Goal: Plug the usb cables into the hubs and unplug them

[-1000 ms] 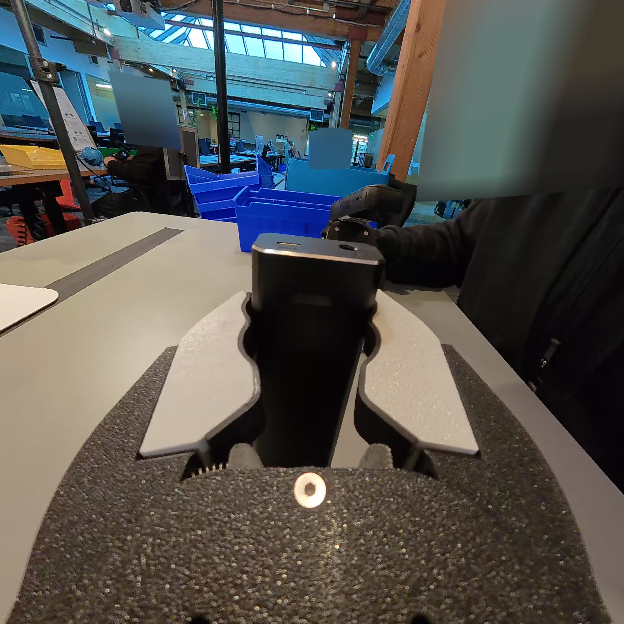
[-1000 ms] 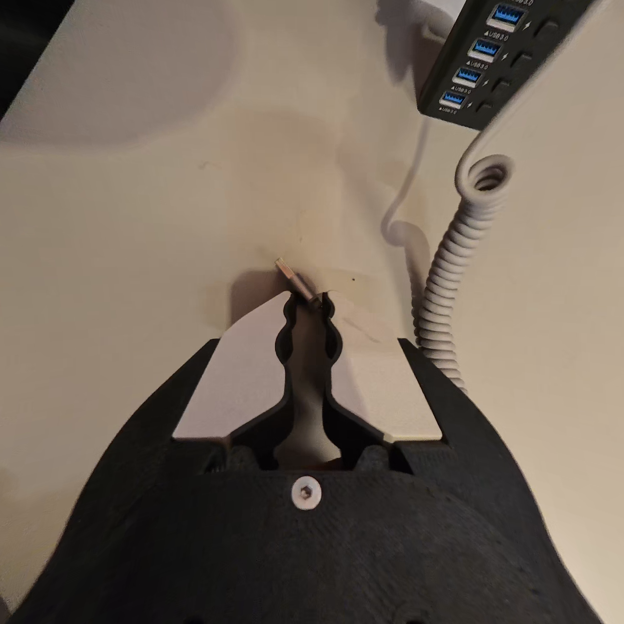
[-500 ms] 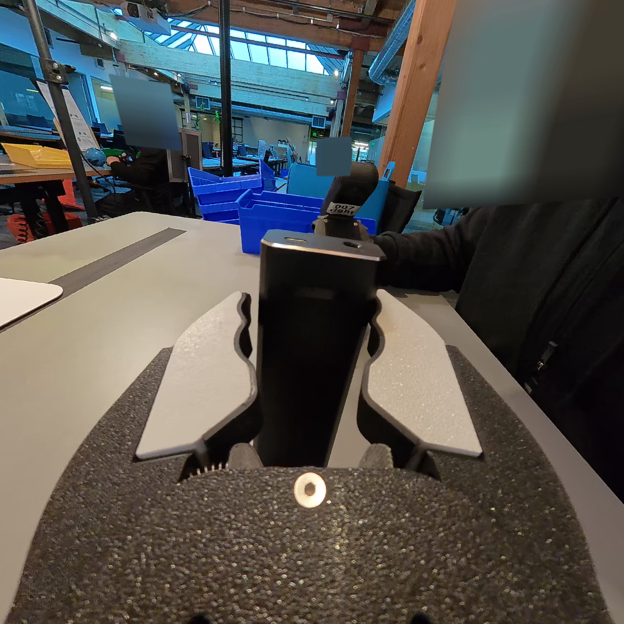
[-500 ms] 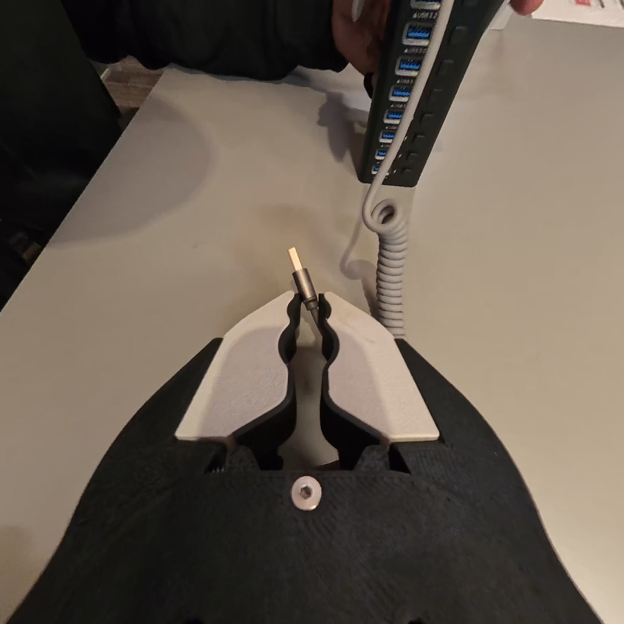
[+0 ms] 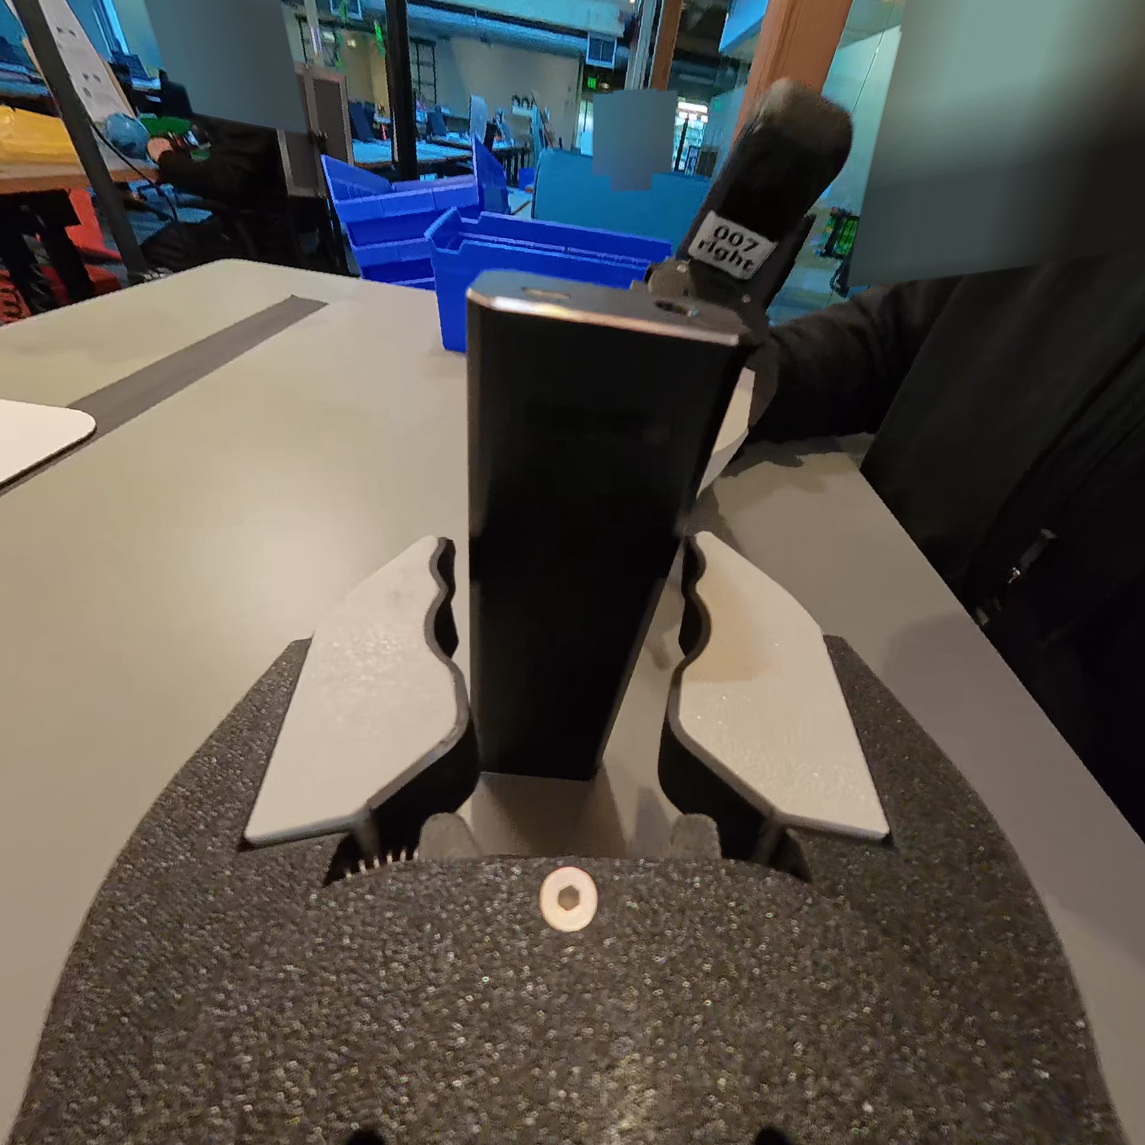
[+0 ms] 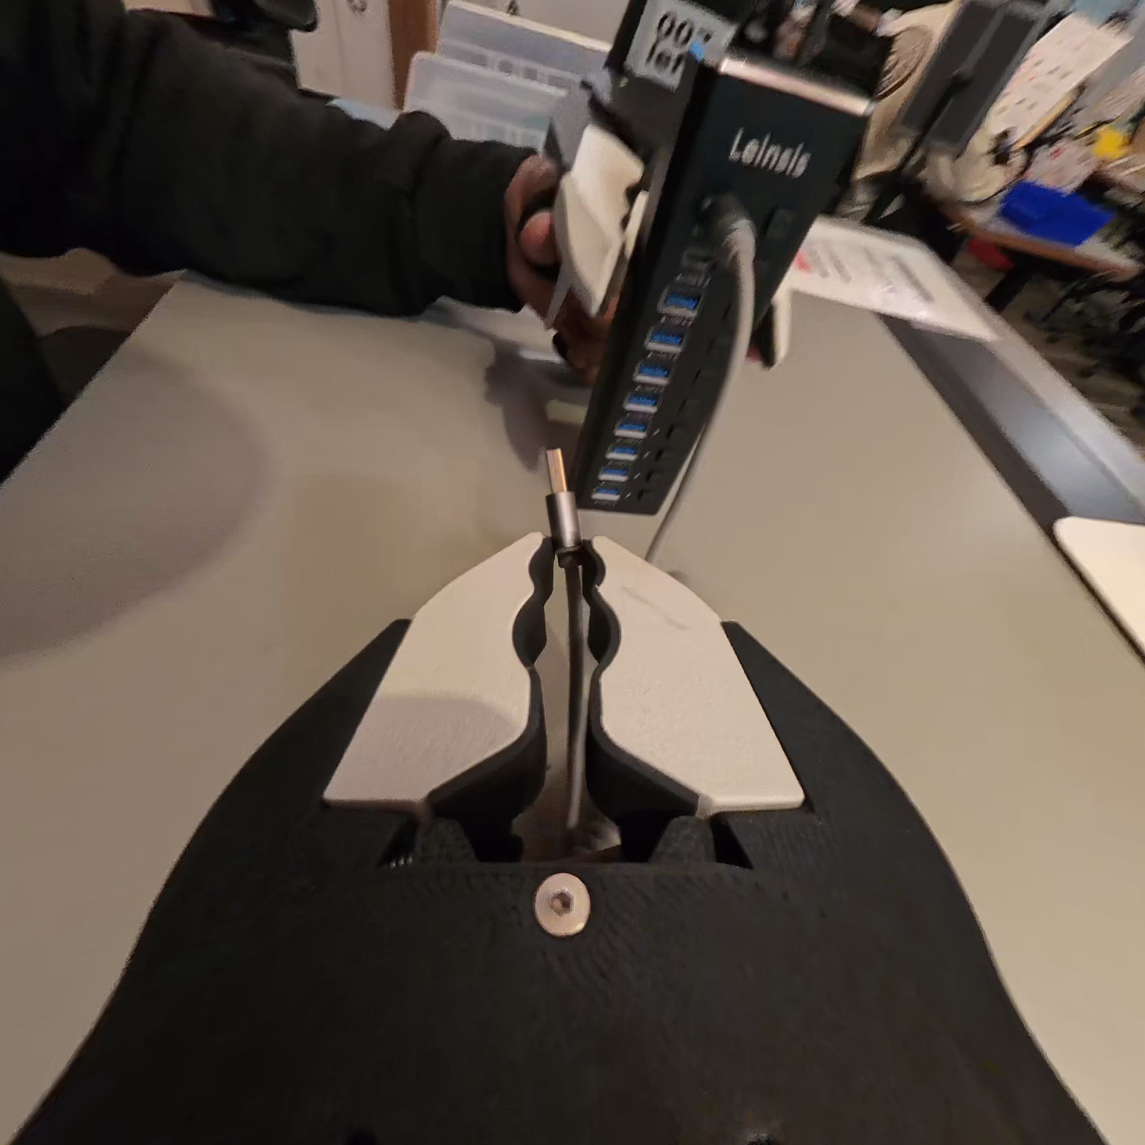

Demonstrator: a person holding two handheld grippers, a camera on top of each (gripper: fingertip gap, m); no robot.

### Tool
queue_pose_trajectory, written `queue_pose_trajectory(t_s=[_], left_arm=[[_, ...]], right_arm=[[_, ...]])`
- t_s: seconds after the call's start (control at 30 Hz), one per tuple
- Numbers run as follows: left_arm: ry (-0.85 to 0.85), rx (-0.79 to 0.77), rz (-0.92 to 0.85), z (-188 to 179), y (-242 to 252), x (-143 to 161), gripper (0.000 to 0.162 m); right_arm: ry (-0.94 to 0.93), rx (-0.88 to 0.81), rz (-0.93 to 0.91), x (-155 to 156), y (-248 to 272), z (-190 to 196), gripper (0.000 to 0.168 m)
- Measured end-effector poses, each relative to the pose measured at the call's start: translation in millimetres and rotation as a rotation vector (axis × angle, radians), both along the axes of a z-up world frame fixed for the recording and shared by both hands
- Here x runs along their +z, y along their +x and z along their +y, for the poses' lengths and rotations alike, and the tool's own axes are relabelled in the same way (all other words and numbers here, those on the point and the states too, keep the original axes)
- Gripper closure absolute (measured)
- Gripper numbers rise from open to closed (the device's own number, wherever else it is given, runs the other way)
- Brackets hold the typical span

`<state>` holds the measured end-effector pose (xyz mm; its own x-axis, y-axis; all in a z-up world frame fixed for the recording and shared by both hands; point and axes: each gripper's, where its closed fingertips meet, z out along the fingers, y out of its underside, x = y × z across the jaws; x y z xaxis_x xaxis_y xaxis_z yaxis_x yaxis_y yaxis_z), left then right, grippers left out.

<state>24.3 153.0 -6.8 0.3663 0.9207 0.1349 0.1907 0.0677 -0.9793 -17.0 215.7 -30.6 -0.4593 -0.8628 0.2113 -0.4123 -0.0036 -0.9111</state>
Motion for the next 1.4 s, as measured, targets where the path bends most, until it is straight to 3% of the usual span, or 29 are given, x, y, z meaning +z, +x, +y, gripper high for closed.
queue_pose_trajectory(t_s=[0.23,0.4,0.57,0.93,1.4], left_arm=[[-0.010,-0.008,-0.047,2,-5,-10,0.099],[-0.006,0.020,-0.042,-2,-8,-10,0.100],[-0.018,0.032,-0.037,-3,-9,-9,0.101],[0.060,0.020,0.001,-5,-8,-2,0.101],[-0.033,0.059,-0.064,-6,-11,-10,0.102]], right_arm=[[-0.215,-0.191,0.032,13,17,-29,0.161],[-0.452,-0.374,0.225,19,18,-59,0.161],[-0.595,-0.447,0.386,25,25,-70,0.161],[-0.729,-0.485,0.580,32,25,-74,0.162],[-0.898,-0.483,0.779,36,24,-70,0.162]])
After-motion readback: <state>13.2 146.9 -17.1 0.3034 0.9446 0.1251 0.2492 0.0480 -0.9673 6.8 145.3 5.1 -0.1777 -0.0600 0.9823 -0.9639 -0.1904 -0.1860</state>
